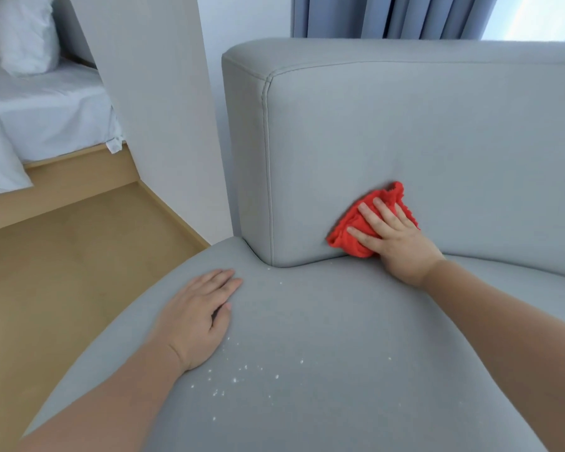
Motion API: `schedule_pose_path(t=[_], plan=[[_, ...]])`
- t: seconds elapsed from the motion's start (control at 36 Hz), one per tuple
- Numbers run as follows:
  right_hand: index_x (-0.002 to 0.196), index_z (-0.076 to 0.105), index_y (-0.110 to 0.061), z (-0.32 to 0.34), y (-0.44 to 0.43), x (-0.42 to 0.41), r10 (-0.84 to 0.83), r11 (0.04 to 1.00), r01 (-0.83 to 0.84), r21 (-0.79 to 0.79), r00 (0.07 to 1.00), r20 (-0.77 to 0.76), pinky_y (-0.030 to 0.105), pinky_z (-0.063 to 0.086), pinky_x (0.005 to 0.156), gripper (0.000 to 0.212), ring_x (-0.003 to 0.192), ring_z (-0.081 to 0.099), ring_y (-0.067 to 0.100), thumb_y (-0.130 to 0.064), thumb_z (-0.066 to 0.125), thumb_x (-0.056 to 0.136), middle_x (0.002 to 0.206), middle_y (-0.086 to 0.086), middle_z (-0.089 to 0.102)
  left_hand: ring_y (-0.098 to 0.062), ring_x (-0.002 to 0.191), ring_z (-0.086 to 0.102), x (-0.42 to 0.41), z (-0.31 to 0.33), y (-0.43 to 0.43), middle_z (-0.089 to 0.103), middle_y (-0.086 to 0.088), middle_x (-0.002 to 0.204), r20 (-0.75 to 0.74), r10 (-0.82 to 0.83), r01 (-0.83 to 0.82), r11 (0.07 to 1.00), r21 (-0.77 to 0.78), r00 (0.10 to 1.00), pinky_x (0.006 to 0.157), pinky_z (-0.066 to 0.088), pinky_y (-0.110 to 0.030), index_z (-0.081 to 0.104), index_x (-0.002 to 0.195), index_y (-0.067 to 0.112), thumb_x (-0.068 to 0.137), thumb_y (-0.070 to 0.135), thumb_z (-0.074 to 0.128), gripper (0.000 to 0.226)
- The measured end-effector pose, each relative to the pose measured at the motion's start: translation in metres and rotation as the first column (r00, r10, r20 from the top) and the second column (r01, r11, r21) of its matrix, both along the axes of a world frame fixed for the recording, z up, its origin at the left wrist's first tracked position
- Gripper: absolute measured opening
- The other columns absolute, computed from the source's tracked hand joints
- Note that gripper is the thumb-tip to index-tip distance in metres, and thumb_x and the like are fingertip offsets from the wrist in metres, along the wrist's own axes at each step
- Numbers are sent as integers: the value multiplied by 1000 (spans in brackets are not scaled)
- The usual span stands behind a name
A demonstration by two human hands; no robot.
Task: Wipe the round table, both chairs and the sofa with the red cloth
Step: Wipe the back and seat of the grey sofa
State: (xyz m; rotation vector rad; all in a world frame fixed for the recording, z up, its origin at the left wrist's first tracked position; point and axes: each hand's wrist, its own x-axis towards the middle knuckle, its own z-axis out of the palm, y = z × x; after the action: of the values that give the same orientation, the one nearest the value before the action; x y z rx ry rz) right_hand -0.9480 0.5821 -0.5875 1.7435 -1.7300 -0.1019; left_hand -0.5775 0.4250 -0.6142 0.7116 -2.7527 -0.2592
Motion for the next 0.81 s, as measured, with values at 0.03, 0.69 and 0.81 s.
schedule_pose_path(t=[0.03, 0.69, 0.81], plan=[[141, 34, -30, -1, 1, 1, 5, 1000, -5, -24, 1000, 6, 58, 14, 110, 64, 138, 19, 38, -9, 29, 80, 153, 9, 22, -13, 131, 39, 0, 0, 0, 47, 3, 141, 2, 1, -1, 1000, -1, 1000, 112, 15, -23, 54, 133, 21, 91, 35, 26, 52], [141, 47, -10, 157, -57, 57, 261, 894, -199, -402, 959, 107, 57, 15, 113, 61, 138, 24, 51, 0, 44, 81, 151, 29, 28, -17, 133, 40, -1, 1, 2, 46, 2, 143, 25, 11, -11, 1000, -22, 1000, 111, 17, -29, 53, 134, 20, 91, 33, 25, 53], [138, 51, -7, 162, -66, 63, 305, 851, -211, -480, 944, 125, 59, 21, 113, 61, 137, 28, 51, 4, 44, 78, 148, 29, 33, -18, 134, 38, 0, 1, 3, 44, 2, 144, 32, 15, -14, 1000, -17, 999, 111, 15, -28, 51, 136, 20, 90, 34, 23, 56]])
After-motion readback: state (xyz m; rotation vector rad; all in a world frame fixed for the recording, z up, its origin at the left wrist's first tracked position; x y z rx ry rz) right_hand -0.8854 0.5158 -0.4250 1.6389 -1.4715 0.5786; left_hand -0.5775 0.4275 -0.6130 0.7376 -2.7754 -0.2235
